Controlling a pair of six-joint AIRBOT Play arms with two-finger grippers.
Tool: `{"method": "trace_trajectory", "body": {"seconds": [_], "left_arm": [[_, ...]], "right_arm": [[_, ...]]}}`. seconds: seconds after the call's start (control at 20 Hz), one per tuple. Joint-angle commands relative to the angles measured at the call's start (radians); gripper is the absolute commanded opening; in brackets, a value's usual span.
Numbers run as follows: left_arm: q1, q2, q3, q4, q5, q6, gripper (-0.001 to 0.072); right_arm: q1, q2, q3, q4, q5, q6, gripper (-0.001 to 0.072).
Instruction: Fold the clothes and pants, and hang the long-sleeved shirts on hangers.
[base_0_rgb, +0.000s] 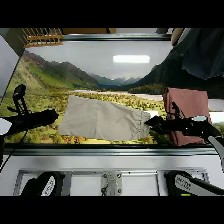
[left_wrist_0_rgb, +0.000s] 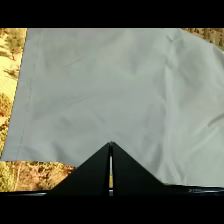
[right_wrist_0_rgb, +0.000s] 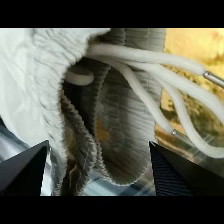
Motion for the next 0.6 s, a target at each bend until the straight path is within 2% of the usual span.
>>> {"method": "trace_trajectory", "body": {"seconds": [0.0,0.45,0.55], "left_arm": [[0.0,0.001,0.001,0.0,-0.006,-0.002,0.0005],[0.0,0.001,0.001,0.0,-0.034,-0.001,0.0005],[0.0,0.001,0.001,0.0,-0.037,-0.001,0.0006]], "right_arm": [[0.048,-0.014,-0.002,-0.053,-0.072,-0.014,0.0717],[0.143,-0.037,-0.001,-0.045,-0.161,0.032,0.0717],[0.185,-0.049,-0.001,0.002,-0.179,0.031,0.0717]]}}
